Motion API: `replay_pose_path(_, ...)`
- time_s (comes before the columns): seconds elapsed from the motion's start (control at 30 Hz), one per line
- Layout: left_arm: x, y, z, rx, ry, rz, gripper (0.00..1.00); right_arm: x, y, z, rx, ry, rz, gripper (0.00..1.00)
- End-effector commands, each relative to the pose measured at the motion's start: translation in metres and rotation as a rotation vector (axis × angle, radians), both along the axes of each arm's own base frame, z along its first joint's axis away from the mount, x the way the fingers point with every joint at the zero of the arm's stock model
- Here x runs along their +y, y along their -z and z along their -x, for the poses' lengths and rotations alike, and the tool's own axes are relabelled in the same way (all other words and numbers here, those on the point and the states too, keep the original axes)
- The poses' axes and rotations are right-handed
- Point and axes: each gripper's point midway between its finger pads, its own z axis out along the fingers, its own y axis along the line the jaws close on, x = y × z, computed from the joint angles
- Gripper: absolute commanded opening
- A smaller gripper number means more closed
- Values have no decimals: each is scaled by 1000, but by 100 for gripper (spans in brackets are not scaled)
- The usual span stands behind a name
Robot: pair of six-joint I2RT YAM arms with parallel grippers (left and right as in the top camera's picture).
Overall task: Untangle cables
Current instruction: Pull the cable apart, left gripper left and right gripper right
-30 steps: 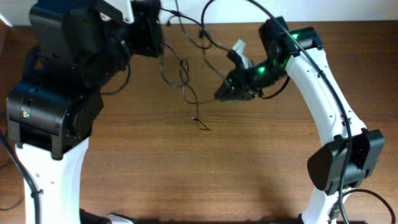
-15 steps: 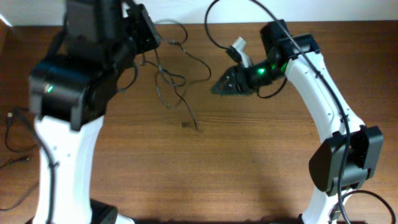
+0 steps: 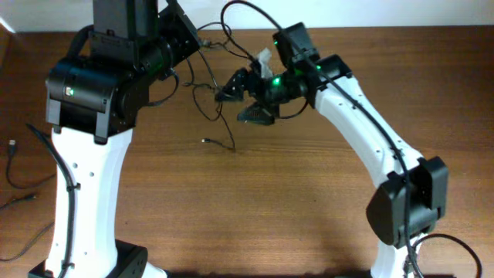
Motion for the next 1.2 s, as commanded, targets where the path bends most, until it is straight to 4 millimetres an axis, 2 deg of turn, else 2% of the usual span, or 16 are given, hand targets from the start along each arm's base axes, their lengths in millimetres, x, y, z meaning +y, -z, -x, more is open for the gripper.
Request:
replay_pose_path(0.0, 1, -7, 6, -11, 1, 17, 0, 9, 1, 6, 166, 54, -9, 84)
replay_pose_path(0.17, 0, -6, 7, -5, 9, 21, 0, 5, 23, -17, 60, 163, 119, 84)
replay_pose_path(0.23, -8, -8, 8, -7, 47, 47, 0, 2, 55, -32, 6, 228, 242, 84)
replay_pose_path(0.4, -41, -19, 17, -16, 219, 158, 0, 19, 98, -50, -53, 179, 247, 82)
replay_pose_path(0.47, -39, -42, 17, -94, 248, 199, 0, 18, 113, -48, -54, 149, 270, 74)
replay_pose_path(0.57, -22, -94, 25, -275, 290, 260, 0, 15, 123, -45, -28, 146, 292, 69)
replay_pose_path(0.63, 10, -107, 29, -323, 214, 250, 0, 17, 120, -42, -69, 84, 265, 59)
replay_pose_path(0.7, 19, -100, 29, -290, 188, 249, 0, 21, 109, -36, -129, -29, 175, 59)
replay_pose_path(0.77, 20, -89, 28, -251, 184, 245, 0, 21, 85, -32, -217, -162, 11, 59)
replay_pose_path(0.8, 21, -88, 26, -247, 178, 241, 0, 9, 84, -32, -207, -167, 9, 59)
replay_pose_path(0.87, 26, -86, 22, -255, 160, 204, 0, -23, 94, -31, -165, -168, 58, 34)
replay_pose_path(0.93, 33, -82, 21, -250, 147, 178, 0, -65, 108, -30, -106, -149, 142, 20)
replay_pose_path(0.97, 35, -79, 21, -236, 141, 178, 0, -81, 107, -31, -94, -145, 130, 20)
replay_pose_path(1.03, 35, -70, 22, -201, 141, 176, 0, -90, 91, -31, -132, -171, 12, 22)
replay_pose_path(1.1, 32, -56, 23, -151, 166, 156, 0, -91, 72, -36, -175, -170, -86, 33)
replay_pose_path(1.17, 9, -31, 27, -69, 343, 144, 0, -81, 33, -46, -313, -187, -207, 56)
